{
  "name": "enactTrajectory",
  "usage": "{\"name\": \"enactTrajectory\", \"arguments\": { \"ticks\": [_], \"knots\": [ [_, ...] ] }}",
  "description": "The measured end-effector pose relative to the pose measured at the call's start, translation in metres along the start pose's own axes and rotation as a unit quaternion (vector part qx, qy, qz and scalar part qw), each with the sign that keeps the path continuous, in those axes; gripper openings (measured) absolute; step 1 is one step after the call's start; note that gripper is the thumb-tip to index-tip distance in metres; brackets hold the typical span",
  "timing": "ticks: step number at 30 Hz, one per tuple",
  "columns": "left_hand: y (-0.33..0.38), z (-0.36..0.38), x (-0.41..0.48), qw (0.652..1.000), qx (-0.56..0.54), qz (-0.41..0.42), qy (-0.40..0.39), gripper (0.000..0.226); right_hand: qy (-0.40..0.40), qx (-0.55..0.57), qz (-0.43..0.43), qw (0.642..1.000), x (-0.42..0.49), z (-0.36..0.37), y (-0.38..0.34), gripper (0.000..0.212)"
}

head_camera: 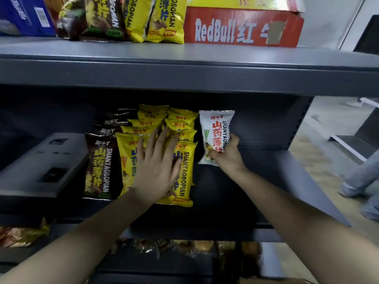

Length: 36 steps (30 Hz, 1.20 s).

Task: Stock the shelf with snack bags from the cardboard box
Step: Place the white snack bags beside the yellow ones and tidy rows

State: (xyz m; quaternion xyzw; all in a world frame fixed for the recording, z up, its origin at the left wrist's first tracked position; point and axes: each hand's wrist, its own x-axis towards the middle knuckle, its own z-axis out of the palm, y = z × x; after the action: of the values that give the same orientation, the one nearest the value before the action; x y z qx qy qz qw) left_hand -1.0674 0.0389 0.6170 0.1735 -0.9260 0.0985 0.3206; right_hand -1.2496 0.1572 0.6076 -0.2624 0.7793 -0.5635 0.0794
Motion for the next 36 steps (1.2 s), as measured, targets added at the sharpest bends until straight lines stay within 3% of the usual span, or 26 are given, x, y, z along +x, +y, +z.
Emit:
{"name": "enactTrajectory", "arguments": {
  "ticks": [3,6,14,19,25,27,29,31,33,36],
  "knots": [
    [-0.023,0.009,-0.013,0.996,0.037,-0.045,-0.065,0.063,0.010,-0.021,0.018,1.000,0.021,0.018,0.010,0.072],
    [-0.035,0.017,-0.016,0.994,0.053,-0.038,-0.088,0.065,0.027,-0.049,0.033,0.998,0.032,0.033,0.015,0.064],
    [-0.036,0.030,-0.011,0.997,0.059,-0.015,-0.041,0.060,0.089,-0.106,0.052,0.989,0.043,0.050,0.021,0.065],
    [-0.035,0.034,-0.011,0.999,0.042,-0.011,-0.005,0.058,0.075,-0.133,0.068,0.986,0.048,0.051,0.022,0.065],
    [-0.037,0.036,-0.012,0.999,0.041,-0.017,0.009,0.057,0.036,-0.222,0.069,0.972,0.053,0.050,0.014,0.093],
    [-0.037,0.036,-0.012,0.999,0.042,-0.014,0.007,0.057,0.077,-0.252,-0.019,0.965,0.048,0.045,0.015,0.100],
    [-0.037,0.036,-0.012,0.999,0.044,-0.014,0.003,0.057,0.112,-0.336,-0.165,0.920,0.043,0.035,0.016,0.098],
    [-0.037,0.036,-0.011,0.999,0.045,-0.015,0.000,0.057,0.091,-0.455,-0.279,0.841,0.044,0.025,0.016,0.099],
    [-0.037,0.036,-0.011,0.999,0.046,-0.016,0.002,0.057,0.043,-0.539,-0.327,0.775,0.049,0.019,0.013,0.107],
    [-0.036,0.036,-0.012,0.999,0.048,-0.016,0.001,0.057,0.005,-0.615,-0.310,0.725,0.062,0.016,0.008,0.117]
  ]
}}
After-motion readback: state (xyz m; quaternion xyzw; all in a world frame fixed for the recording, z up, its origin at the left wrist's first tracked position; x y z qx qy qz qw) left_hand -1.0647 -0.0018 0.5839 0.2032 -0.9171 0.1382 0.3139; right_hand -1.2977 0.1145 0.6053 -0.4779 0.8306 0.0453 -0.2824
